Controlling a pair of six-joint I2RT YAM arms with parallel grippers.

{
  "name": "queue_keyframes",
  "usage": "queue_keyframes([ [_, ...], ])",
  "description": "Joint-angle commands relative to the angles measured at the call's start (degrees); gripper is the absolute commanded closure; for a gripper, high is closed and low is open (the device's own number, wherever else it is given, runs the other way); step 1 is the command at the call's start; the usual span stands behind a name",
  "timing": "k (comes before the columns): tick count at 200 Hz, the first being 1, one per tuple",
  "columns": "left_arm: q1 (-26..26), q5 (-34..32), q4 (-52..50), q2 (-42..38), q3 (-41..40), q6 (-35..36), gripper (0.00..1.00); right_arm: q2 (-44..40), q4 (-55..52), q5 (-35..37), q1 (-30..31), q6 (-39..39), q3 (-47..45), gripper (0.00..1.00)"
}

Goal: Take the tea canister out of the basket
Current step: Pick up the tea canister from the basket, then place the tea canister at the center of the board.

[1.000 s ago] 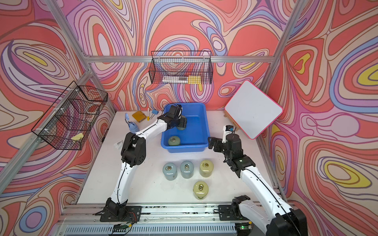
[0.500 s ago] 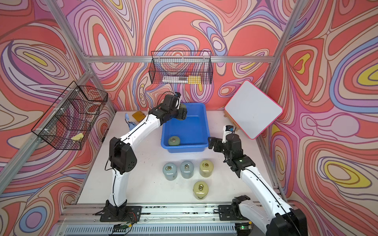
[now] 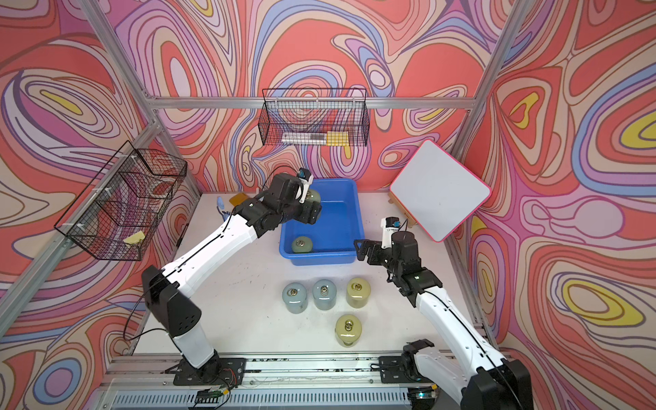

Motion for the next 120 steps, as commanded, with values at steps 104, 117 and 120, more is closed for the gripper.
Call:
queue_keyframes([
  [104,-9.20,-2.50,-2.08,-33.33,-29.43,-8.05,0.58,5.39,-3.49,-4.82,-0.21,0.74,6.59,0.02],
  [117,-10.87,-2.22,-2.51,-35.90,-31.81,-8.56,0.58,6.19,-3.66,-4.72,-0.15,0.72,6.99,0.02],
  [120,-11.22,-2.14,-2.60,-36.48,-32.43,-8.73,0.58,6.37,-3.67,-4.71,-0.19,0.71,7.00,0.02],
])
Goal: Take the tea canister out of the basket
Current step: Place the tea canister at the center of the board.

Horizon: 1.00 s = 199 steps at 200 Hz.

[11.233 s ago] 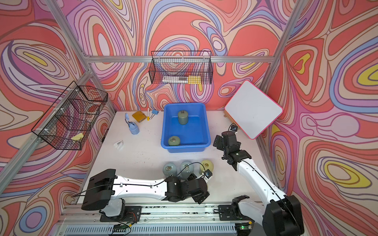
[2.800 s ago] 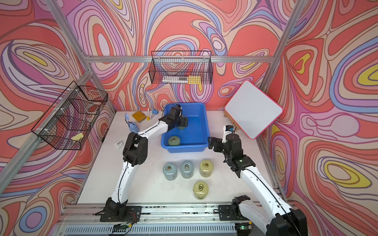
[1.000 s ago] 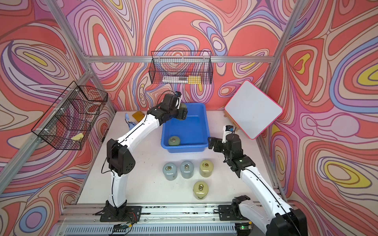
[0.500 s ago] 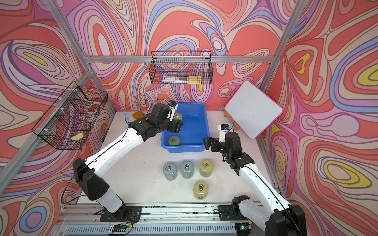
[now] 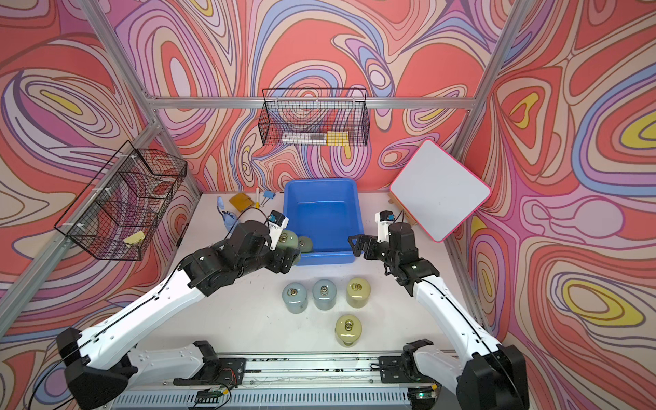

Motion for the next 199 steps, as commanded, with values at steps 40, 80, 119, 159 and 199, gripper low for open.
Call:
queue_keyframes([
  [40,-8.58,1.15,4.58,-11.42,-10.26,-4.07,0.60,3.06,0.50,0.57,-0.21,-0.07,1.79,0.02],
  [80,-15.48,0.31,8.58,-13.02,-15.70,-5.61,0.61,5.58,1.19,-0.28,-0.16,0.19,3.02,0.02],
  [119,-24.34,-4.03,15.37,-12.11,-20.48,-5.19,0.61,6.19,1.41,0.32,-0.17,-0.49,2.95,0.02],
  [159,-28.39,-5.78,20.16,-8.98,-24.29,-6.59,0.61,6.23,1.93,0.41,-0.18,-0.53,2.67,0.02],
  [199,-29.85,-7.10,28.26,-7.36,-30.00,-7.81,0.62,5.72,1.77,0.59,-0.17,-0.91,2.41,0.02],
])
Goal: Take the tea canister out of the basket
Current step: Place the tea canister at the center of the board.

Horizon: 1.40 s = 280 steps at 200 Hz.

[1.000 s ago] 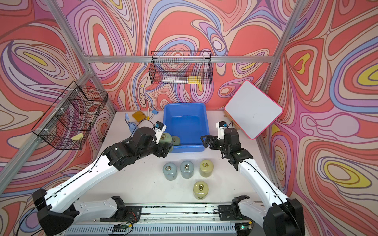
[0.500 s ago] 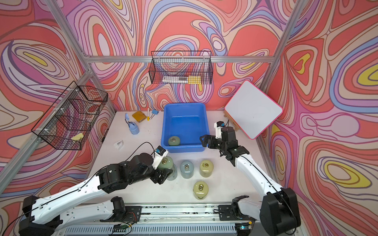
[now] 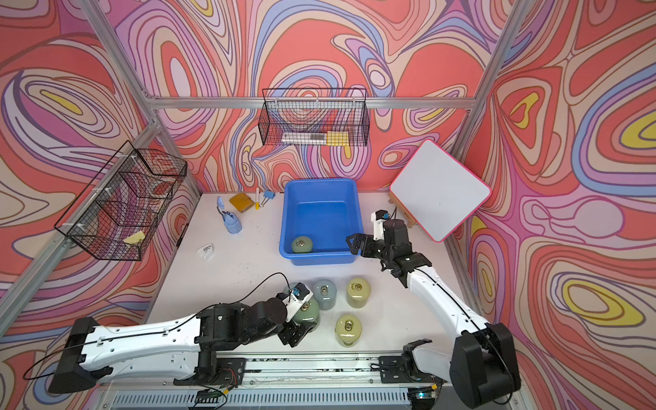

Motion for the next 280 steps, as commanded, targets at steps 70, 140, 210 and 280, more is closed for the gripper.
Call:
queue_keyframes([
  [70,-2.78,-2.08,18.24,5.94,-6.73,-2.48,0.63,-0.50,0.93,0.83,-0.17,-1.01,0.81,0.02],
  [140,-3.25,-1.84,24.44,9.52,-10.73,-2.98,0.63,-0.32,0.80,0.83,-0.19,-0.89,0.91,0.02],
  [210,-3.66,-1.34,26.90,12.89,-12.96,-2.92,0.53,-0.26,0.76,0.92,-0.22,-0.95,0.99,0.02],
  [280,-4.48,-2.86,23.75,13.73,-11.88,-4.35,0.10,-0.34,0.41,1.00,-0.16,-0.97,1.25,0.02],
])
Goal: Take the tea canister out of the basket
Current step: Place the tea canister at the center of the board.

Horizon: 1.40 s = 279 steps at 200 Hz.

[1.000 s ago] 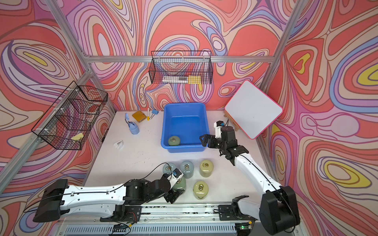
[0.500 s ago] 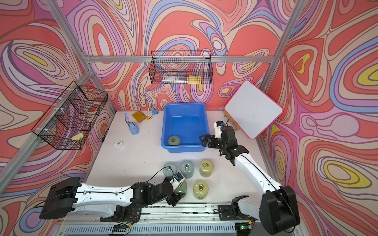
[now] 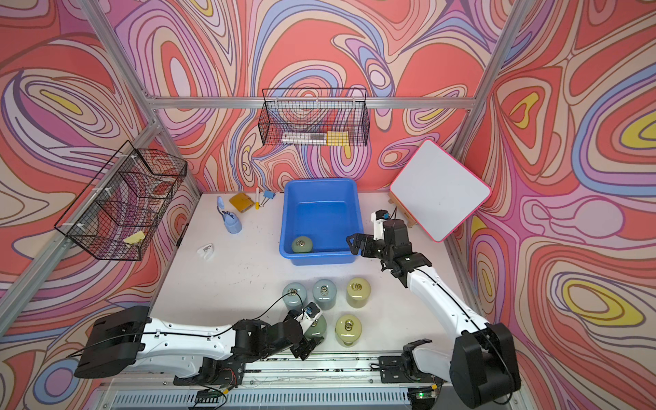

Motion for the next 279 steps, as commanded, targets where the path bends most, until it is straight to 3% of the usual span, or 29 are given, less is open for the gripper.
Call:
queue_keyframes([
  [1,-0.40,-0.97,-0.17,-0.03,1.22,-1.50,0.09,-0.33,0.41,0.55,-0.20,-0.55,1.30,0.02],
  [36,-0.46,-1.41,-3.47,-1.51,4.91,-1.73,0.01,-0.36,0.12,0.55,-0.15,-0.66,1.45,0.02],
  [112,-0.50,-0.96,-11.42,-7.23,10.33,-2.99,0.01,-0.41,-5.45,-0.39,-0.15,-0.91,5.52,0.02],
  [163,-0.46,-12.31,-27.46,-14.51,17.85,-7.30,0.01,5.74,-21.71,-4.69,0.80,-4.01,19.13,0.03],
  [186,0.21,-17.45,-33.66,-16.89,20.84,-8.86,0.01,10.91,-29.83,-2.86,3.89,-6.27,26.18,0.05],
  [240,10.59,-17.24,-36.98,-20.94,21.08,-8.57,0.01,22.01,-38.37,4.35,13.91,-7.72,38.29,0.06],
  [279,22.25,-13.76,-34.92,-26.62,17.79,-6.38,0.01,28.77,-40.75,8.03,18.31,-7.54,45.24,0.06],
])
